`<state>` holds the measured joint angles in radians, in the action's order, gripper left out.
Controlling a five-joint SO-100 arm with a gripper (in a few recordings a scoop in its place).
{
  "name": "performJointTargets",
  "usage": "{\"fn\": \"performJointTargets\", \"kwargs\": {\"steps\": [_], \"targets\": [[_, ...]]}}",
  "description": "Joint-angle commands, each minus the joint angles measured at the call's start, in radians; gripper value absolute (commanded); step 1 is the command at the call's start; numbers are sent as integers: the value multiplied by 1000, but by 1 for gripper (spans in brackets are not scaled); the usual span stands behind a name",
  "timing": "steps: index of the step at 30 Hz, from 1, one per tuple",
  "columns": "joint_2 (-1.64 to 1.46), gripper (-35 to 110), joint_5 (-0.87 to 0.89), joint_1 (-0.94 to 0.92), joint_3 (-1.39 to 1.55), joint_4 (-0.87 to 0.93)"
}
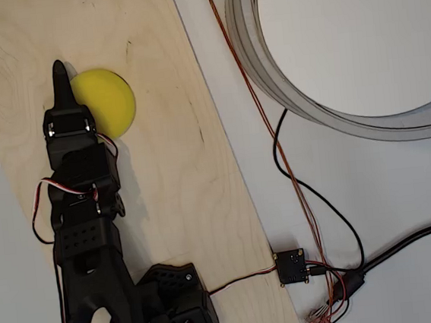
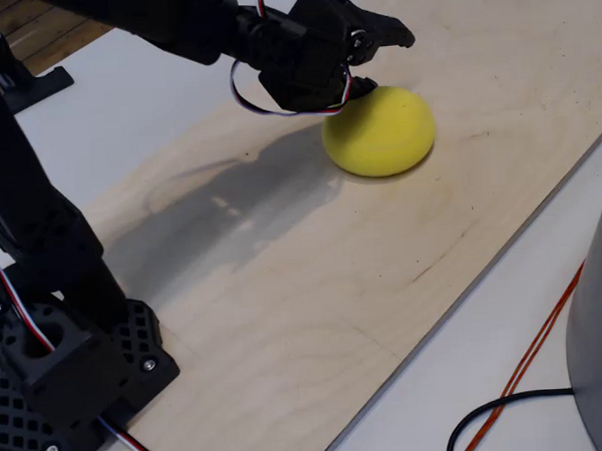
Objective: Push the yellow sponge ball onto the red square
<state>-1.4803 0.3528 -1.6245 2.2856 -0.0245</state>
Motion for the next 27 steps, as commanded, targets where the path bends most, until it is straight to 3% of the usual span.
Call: {"fn": "performJointTargets", "kwargs": {"steps": [1,27], "targets": [[-38,23,2,-25,-2,-14],[-160,24,-35,28,-94,-17]]}}
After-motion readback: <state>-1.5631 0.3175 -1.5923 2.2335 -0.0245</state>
